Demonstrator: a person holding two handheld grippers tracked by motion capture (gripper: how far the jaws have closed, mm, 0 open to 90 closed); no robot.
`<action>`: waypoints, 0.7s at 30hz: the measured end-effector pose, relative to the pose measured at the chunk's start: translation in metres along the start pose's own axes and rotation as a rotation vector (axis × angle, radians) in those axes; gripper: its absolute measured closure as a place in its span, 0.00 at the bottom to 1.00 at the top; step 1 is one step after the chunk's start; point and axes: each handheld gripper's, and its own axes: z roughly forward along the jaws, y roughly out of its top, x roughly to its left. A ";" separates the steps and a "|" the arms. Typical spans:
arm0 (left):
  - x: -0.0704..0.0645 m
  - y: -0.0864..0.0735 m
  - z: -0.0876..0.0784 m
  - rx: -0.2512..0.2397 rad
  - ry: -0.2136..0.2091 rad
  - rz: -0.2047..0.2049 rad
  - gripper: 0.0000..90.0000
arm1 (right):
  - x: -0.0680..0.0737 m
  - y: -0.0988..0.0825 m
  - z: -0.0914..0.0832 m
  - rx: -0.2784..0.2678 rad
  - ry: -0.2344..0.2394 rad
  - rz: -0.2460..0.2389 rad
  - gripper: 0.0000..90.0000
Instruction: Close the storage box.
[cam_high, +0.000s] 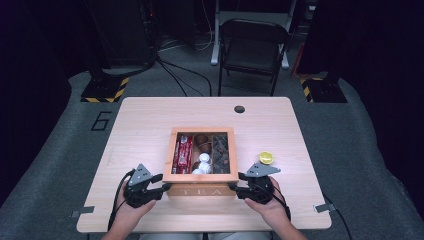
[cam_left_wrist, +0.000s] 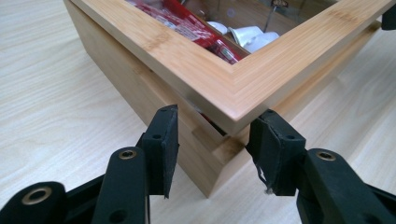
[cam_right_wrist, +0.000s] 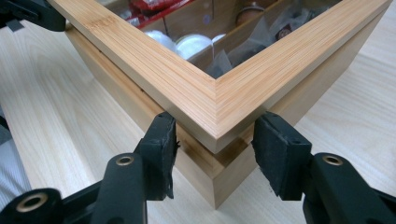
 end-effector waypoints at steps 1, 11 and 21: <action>-0.001 -0.001 0.000 -0.003 0.005 0.003 0.58 | 0.000 -0.001 0.001 0.008 0.002 -0.006 0.55; -0.003 -0.003 -0.004 -0.013 0.008 -0.022 0.50 | 0.002 -0.003 0.005 0.075 -0.013 -0.022 0.48; 0.002 -0.006 -0.002 0.010 -0.005 -0.039 0.44 | 0.002 0.000 -0.003 0.015 -0.005 -0.015 0.39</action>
